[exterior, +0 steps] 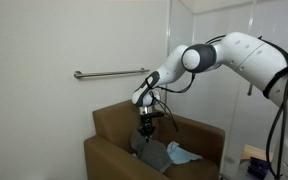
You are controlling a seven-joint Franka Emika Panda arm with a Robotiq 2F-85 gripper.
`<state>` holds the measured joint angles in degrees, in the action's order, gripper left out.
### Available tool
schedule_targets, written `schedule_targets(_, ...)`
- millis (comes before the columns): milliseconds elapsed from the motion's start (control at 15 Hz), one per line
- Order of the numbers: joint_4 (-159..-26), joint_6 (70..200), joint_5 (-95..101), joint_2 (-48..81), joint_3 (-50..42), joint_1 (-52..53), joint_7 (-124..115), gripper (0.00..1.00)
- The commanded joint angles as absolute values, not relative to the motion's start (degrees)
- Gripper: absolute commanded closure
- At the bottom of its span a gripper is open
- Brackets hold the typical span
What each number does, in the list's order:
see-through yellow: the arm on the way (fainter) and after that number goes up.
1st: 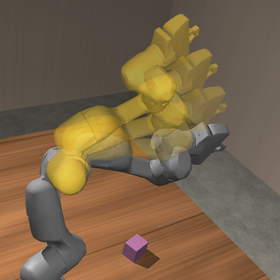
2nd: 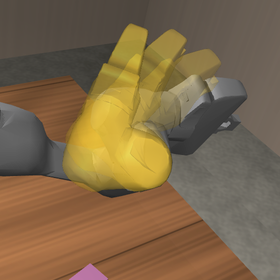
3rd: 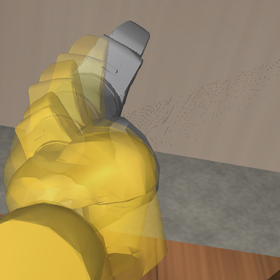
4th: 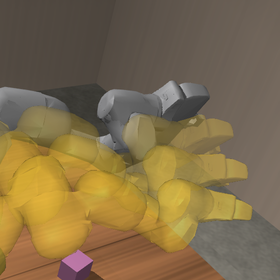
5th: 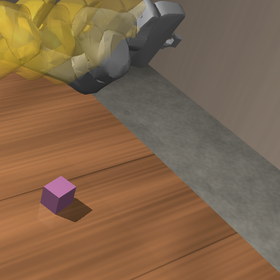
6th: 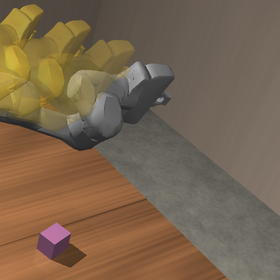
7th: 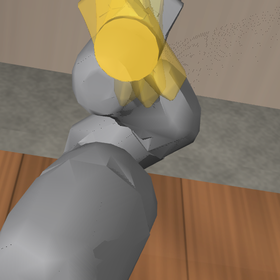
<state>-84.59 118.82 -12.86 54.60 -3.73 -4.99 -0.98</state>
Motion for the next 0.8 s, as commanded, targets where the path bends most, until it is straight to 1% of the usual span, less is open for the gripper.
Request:
schedule_targets(0,-97.95,124.23,-12.76,42.16,-2.83,-4.03,-3.09,0.94)
schedule_targets(200,-105.45,126.66,-13.24,34.17,-2.26,-3.81,-2.79,0.94)
schedule_targets(400,-112.84,125.91,-14.95,27.03,-1.99,-5.77,-0.78,0.94)
schedule_targets(467,-114.08,125.12,-15.44,25.85,-2.06,-6.51,0.06,0.86)
schedule_targets(533,-114.67,124.22,-15.42,25.4,-2.45,-7.18,0.47,0.85)
schedule_targets(600,-115.51,124.07,-15.75,24.89,-2.72,-8.06,1.06,0.92)
schedule_targets(733,-115.55,122.95,-15.96,25.42,-2.98,-9.85,3.12,0.94)
